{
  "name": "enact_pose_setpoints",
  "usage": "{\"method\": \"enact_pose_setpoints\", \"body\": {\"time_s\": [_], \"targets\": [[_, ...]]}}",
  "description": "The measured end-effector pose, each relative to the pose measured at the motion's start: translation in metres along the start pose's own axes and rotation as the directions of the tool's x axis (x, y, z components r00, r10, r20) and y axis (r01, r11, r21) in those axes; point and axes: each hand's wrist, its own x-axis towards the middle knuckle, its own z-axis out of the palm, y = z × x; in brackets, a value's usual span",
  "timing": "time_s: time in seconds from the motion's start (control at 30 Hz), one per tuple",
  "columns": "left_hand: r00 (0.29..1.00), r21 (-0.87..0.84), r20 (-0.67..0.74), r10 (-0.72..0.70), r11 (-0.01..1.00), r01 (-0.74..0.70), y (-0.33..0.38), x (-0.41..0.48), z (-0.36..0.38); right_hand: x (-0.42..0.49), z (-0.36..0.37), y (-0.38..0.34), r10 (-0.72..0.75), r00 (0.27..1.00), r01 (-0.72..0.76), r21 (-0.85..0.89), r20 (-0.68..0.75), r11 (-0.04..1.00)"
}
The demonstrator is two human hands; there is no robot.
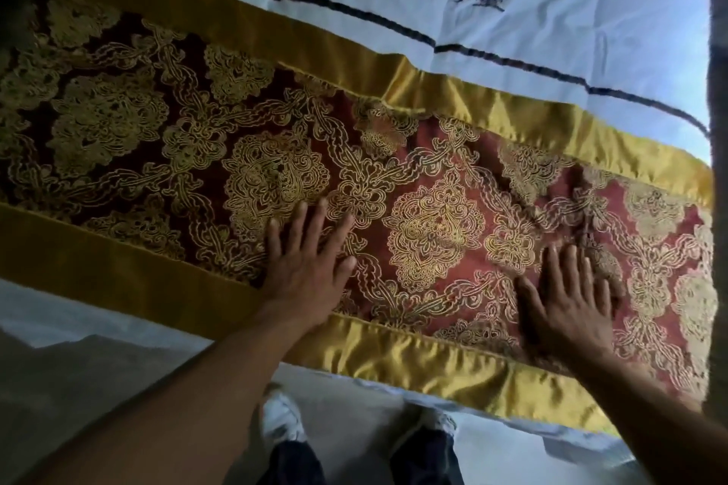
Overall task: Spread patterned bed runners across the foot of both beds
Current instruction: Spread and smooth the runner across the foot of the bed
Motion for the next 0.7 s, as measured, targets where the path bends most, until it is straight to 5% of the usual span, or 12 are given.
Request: {"method": "enact_pose_setpoints", "body": {"time_s": [0.17, 0.33, 0.47, 0.57, 0.7], "targets": [[0.996, -0.036, -0.076, -0.037, 0.999, 0.034, 0.017, 0.017, -0.015, 0.015, -0.021, -0.041, 0.001, 0.994, 0.006, 0.06, -0.113, 0.998], [0.991, 0.055, 0.009, 0.135, 0.989, -0.135, 0.059, 0.06, -0.027, 0.062, -0.066, -0.192, -0.373, 0.885, 0.419, 0.129, -0.277, 0.899], [0.985, 0.136, -0.037, 0.169, 0.977, -0.162, 0.097, 0.079, -0.021, 0.099, -0.081, -0.261, -0.616, 0.752, 0.649, 0.099, -0.234, 0.754], [0.968, 0.004, 0.073, 0.24, 0.97, -0.241, 0.083, 0.083, -0.009, 0.132, -0.066, -0.2, -0.557, 0.808, 0.563, -0.027, -0.191, 0.826], [0.971, -0.033, 0.025, 0.237, 0.971, -0.236, 0.077, 0.08, -0.003, 0.129, -0.047, -0.068, -0.204, 0.948, 0.209, -0.004, -0.244, 0.978]]}}
